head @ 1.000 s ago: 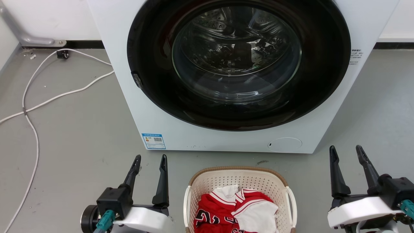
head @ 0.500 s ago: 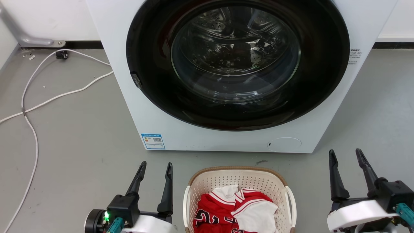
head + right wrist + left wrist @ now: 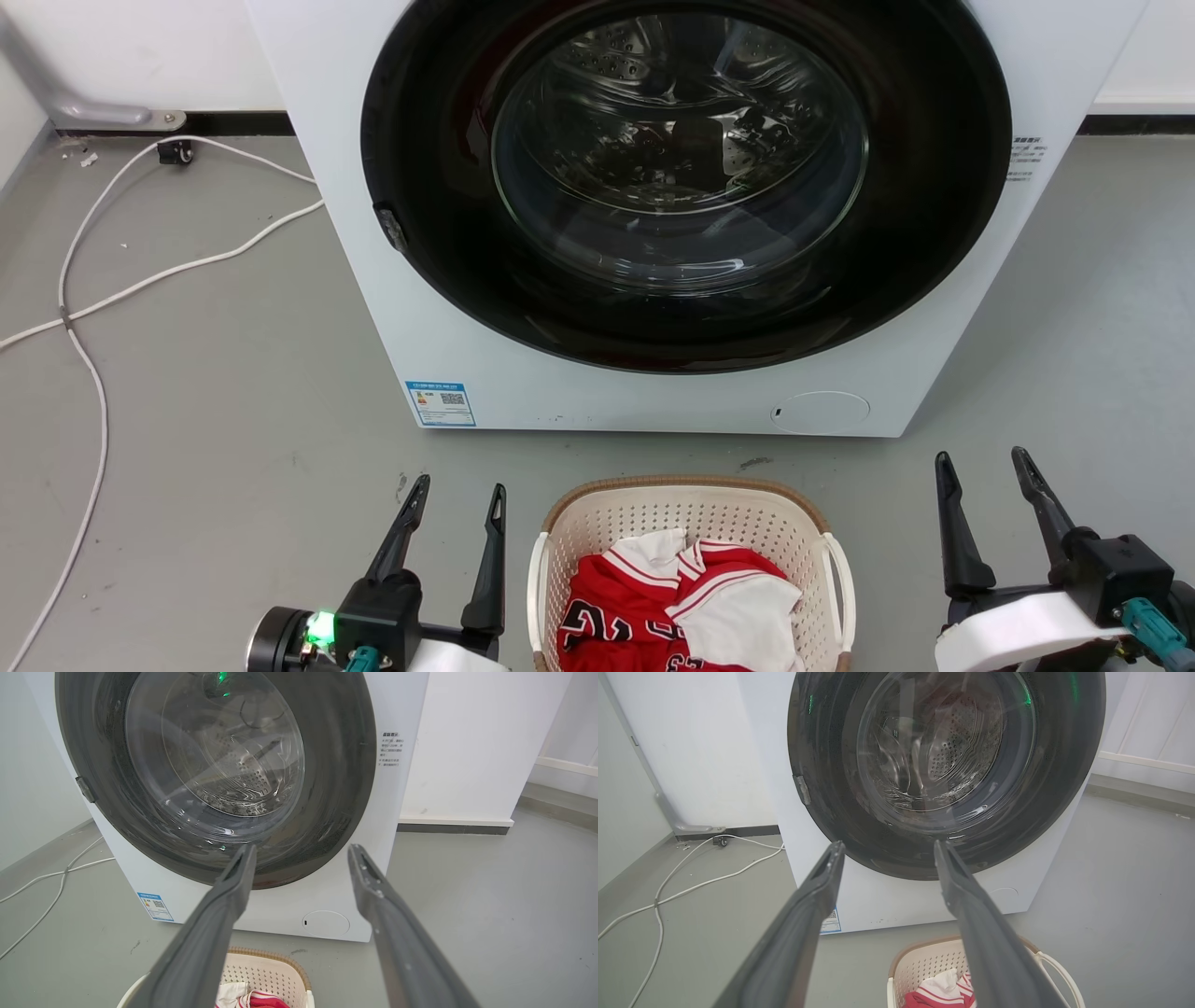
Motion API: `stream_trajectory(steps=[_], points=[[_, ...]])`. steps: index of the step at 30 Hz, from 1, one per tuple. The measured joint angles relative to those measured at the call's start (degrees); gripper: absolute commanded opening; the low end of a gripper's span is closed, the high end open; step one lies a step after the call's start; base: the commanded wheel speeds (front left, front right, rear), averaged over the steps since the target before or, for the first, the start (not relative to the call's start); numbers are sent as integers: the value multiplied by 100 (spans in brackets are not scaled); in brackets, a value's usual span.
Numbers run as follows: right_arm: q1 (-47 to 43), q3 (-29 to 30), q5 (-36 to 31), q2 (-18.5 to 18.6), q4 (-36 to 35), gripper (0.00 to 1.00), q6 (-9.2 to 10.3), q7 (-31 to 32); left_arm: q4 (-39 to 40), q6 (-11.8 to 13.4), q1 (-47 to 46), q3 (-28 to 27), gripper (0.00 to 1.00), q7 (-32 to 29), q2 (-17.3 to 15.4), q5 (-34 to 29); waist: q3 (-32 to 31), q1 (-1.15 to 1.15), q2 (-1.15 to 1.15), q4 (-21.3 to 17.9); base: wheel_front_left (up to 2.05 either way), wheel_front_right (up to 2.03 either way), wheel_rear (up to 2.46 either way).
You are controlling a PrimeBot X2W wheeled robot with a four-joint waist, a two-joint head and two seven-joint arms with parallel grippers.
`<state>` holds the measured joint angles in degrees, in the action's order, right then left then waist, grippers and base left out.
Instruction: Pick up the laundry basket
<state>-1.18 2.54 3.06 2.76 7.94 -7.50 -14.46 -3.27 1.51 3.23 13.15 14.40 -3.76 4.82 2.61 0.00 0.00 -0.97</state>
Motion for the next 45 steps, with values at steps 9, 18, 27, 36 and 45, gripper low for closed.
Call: stream_trajectory(steps=[9, 18, 27, 36, 45], points=[[2, 10, -175, 0, 25, 100, -1, -63, -75, -60, 9, -59, 100, 59, 42, -225, 16, 0, 0, -8, 0, 0, 0], [5, 3, -153, 1, 47, 100, 0, -63, -158, -179, 27, -145, 100, 59, 70, -153, 18, 0, 0, -19, 0, 0, 0], [34, 13, -134, 1, 59, 100, 0, -63, -212, -247, 25, -179, 100, 60, 78, -123, 106, 0, 0, -22, 0, 0, 0], [688, -10, -364, 5, 469, 100, -1, -64, -699, -364, -646, -277, 100, 67, 85, -137, 1026, 0, 0, -81, 0, 0, 0], [1653, -23, -586, 11, 1500, 100, -1, -63, -1519, -644, -1817, -415, 100, 67, -18, -194, 2260, 2, 0, -195, 0, 0, 0]])
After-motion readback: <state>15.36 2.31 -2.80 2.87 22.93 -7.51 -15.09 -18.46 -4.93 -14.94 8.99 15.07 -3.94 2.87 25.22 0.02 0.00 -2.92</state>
